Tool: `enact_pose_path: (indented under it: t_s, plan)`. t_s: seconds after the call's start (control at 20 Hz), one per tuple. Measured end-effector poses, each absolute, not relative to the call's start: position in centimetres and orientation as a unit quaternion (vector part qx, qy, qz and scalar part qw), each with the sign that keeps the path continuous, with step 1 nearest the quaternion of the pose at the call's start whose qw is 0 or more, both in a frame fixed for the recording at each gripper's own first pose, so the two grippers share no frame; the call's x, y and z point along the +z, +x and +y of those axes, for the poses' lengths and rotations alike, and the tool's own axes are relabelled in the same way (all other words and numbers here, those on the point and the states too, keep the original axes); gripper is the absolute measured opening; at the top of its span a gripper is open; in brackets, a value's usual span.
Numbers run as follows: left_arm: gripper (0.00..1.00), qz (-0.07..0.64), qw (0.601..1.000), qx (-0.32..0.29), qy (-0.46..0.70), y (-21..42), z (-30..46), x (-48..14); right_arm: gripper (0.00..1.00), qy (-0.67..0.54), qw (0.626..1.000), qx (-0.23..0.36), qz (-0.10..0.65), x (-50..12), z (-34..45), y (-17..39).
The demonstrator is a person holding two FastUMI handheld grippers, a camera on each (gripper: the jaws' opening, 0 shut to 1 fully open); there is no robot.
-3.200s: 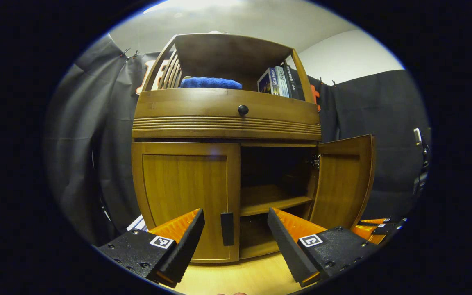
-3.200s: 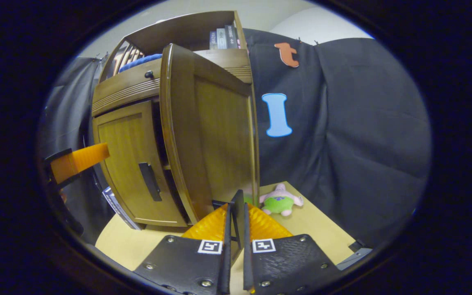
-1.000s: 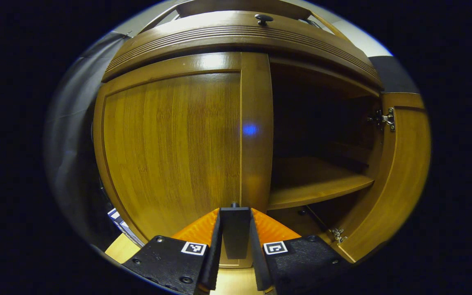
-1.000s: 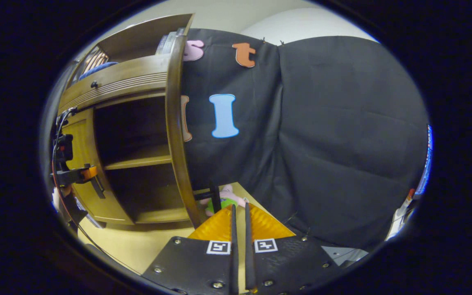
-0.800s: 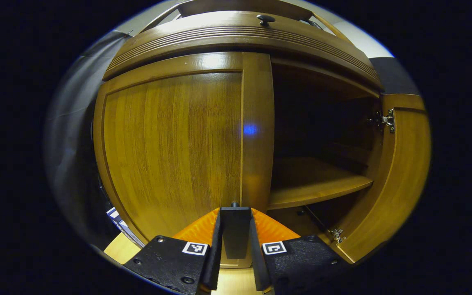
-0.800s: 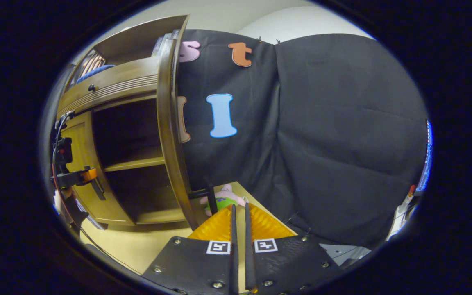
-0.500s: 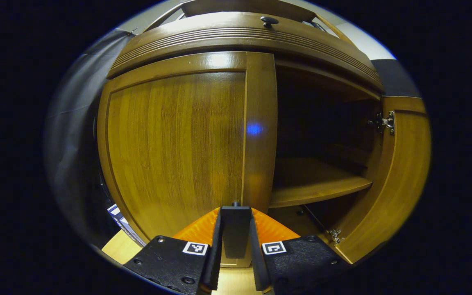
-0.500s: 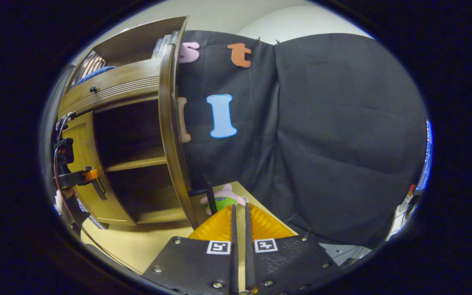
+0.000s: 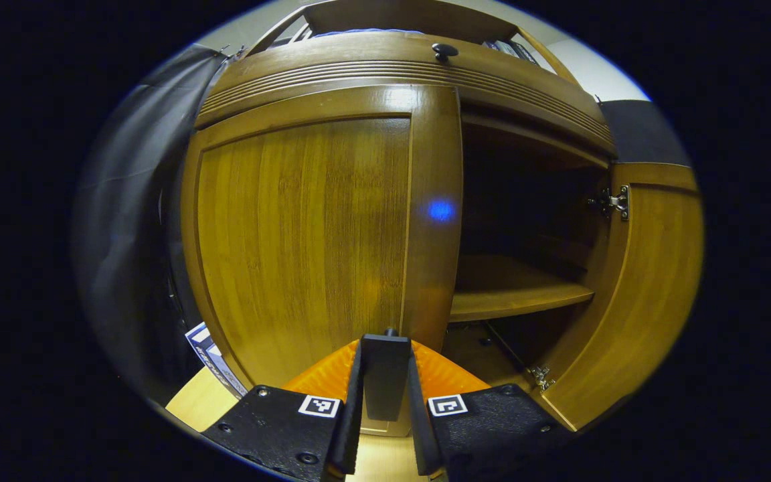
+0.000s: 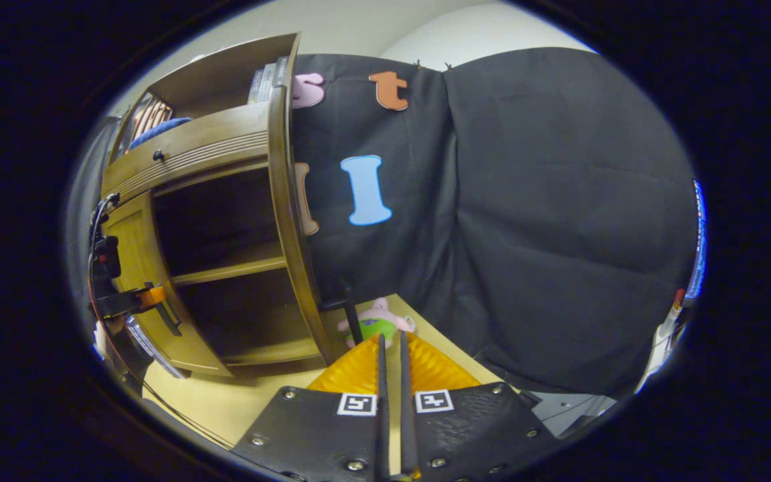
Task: Open the right door of the double-door shoe cabinet with the right hand, and open the left door with the left hand.
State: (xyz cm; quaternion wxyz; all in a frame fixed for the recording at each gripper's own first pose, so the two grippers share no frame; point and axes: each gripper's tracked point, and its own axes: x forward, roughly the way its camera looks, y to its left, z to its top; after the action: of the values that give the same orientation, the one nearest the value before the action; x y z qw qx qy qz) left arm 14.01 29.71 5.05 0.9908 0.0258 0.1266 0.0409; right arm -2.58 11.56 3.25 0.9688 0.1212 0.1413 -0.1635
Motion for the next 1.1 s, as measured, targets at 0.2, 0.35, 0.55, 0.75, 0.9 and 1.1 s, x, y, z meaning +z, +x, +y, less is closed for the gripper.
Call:
enact_pose_path:
  t_s: [0.2, 0.35, 0.55, 0.75, 0.9, 1.1]
  plan:
    - [0.32, 0.129, 0.991, 0.042, 0.017, 12.1, 30.0, 5.3, 0.07, 0.127, 0.971, -0.15, 0.135, 3.7, 12.2, -2.9]
    - [0.34, 0.129, 0.99, 0.044, 0.018, 10.5, 30.5, 5.6, 0.07, 0.129, 0.974, -0.134, 0.132, 4.0, 13.1, -2.6]
    - [0.32, 0.13, 0.99, 0.053, 0.015, 8.2, 31.3, 6.0, 0.07, 0.132, 0.976, -0.111, 0.13, 4.6, 14.6, -2.2]
    - [0.33, 0.132, 0.989, 0.055, 0.02, 6.7, 31.9, 6.3, 0.07, 0.13, 0.98, -0.078, 0.13, 5.1, 16.8, -1.5]
    - [0.34, 0.134, 0.989, 0.061, 0.02, 5.5, 32.6, 6.6, 0.07, 0.126, 0.981, -0.054, 0.135, 4.7, 18.3, -1.6]
    - [0.29, 0.136, 0.988, 0.069, 0.021, 4.1, 33.4, 6.8, 0.07, 0.121, 0.982, -0.02, 0.145, 4.4, 20.4, -0.9]
